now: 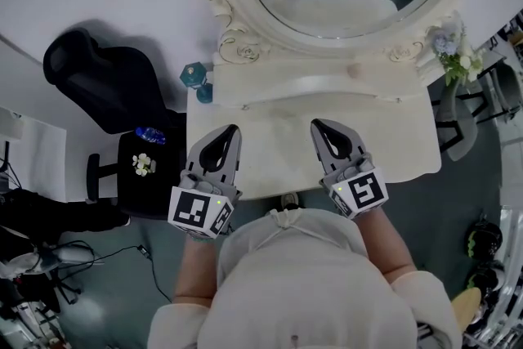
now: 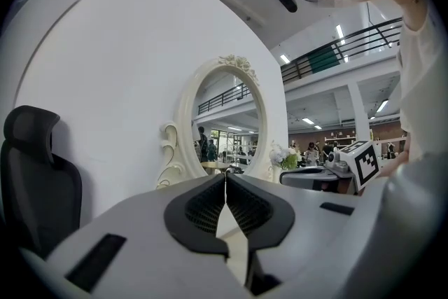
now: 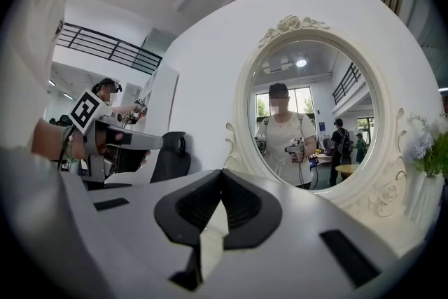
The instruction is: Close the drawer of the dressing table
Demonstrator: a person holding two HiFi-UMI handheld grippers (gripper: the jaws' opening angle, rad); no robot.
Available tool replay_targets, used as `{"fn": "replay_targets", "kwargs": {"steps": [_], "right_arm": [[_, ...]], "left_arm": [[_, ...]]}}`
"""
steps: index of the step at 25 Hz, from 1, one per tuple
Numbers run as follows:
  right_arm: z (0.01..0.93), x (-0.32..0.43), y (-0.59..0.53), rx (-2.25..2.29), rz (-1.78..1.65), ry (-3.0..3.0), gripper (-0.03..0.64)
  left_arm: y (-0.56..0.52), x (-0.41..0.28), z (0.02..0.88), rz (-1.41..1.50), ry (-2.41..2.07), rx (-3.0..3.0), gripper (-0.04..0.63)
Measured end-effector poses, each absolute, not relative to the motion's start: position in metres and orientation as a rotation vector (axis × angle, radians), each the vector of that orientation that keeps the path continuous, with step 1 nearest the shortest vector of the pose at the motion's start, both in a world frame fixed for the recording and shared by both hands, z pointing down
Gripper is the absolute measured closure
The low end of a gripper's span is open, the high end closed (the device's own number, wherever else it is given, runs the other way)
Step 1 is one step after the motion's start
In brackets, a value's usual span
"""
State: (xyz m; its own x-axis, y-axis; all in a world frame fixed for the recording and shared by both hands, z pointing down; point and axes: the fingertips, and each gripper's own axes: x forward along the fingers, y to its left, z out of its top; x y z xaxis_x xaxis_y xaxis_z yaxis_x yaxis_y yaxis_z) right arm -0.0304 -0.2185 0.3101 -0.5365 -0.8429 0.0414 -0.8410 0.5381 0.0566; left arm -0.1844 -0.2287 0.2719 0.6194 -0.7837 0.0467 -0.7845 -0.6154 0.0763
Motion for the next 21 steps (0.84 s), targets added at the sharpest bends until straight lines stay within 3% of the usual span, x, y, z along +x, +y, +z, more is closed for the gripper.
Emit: {"fn": "replay_targets", "kwargs": {"steps": [21], "right_arm": [[0.303, -0.047, -0.227, 1.540, -0.060, -2.667, 0.614]], "left_arm": [[-0.231, -0.199, 0.265, 0.035, -1.325, 2.800, 0.572]]}}
